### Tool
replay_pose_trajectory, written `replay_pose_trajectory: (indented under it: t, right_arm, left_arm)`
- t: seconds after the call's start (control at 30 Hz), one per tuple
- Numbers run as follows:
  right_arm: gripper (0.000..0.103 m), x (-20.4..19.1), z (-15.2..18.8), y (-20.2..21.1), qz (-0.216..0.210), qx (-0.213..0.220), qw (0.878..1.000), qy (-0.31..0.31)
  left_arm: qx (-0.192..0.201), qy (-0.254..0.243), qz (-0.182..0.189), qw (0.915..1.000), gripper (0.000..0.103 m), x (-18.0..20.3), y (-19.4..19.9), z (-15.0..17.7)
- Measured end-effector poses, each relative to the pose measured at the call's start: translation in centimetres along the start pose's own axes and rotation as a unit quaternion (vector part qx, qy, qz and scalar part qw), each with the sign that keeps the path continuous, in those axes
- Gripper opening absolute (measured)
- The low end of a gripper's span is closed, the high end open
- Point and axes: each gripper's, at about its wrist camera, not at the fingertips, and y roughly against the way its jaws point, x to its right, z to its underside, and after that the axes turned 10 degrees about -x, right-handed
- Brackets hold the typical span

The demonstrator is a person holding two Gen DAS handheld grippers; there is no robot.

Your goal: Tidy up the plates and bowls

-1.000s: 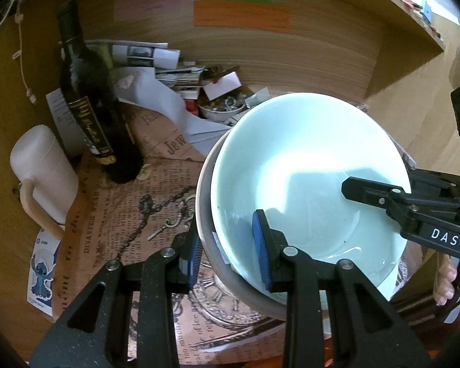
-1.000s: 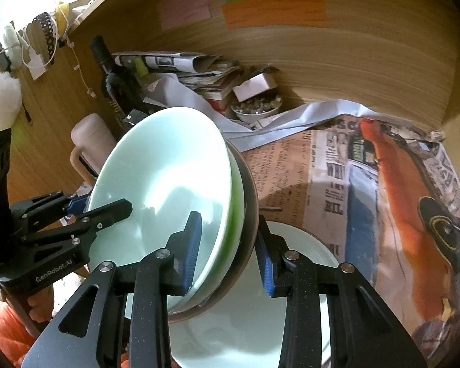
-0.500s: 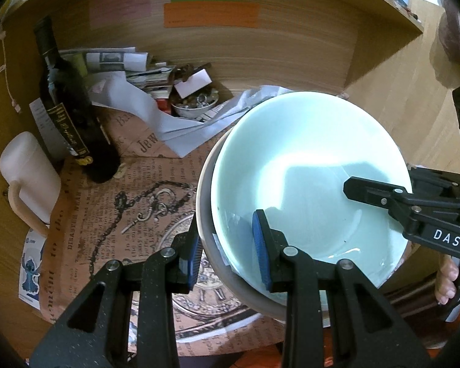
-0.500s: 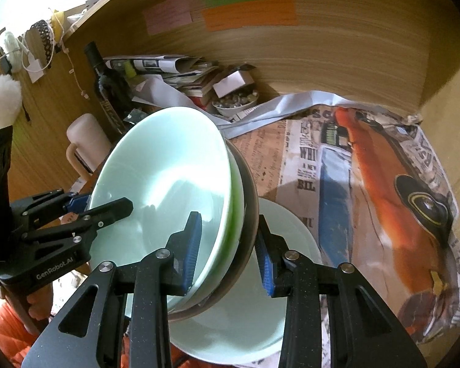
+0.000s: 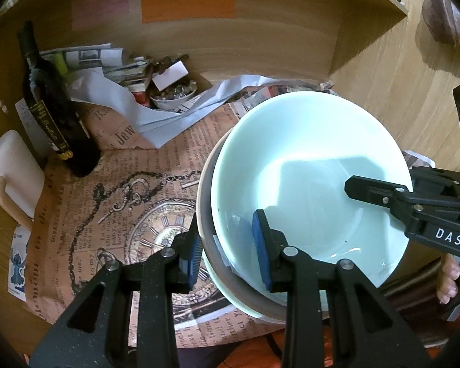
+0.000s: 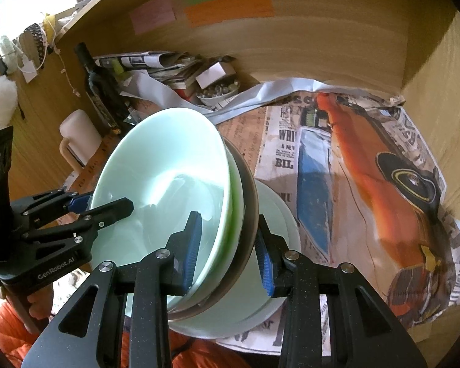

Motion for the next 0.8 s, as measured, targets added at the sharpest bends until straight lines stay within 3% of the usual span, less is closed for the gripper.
replay_pose_trajectory:
  t: [0.5,0.8]
  right_arm:
    - [0.03,1.7,0.5,-1.9,-0.006,-0.033,0.999,-0.017]
    - [0.03,3.0,-0.2,-3.2,-0.023,-0.043,0.998,-0.034]
  left_arm:
    - [-0.041,-0.004,-0.003,0.9991,0.031,0.4,-2.9,-0.1]
    - [-0.031,-0.012,-0.012,0.9994,0.031,0.7,-3.2,-0.8]
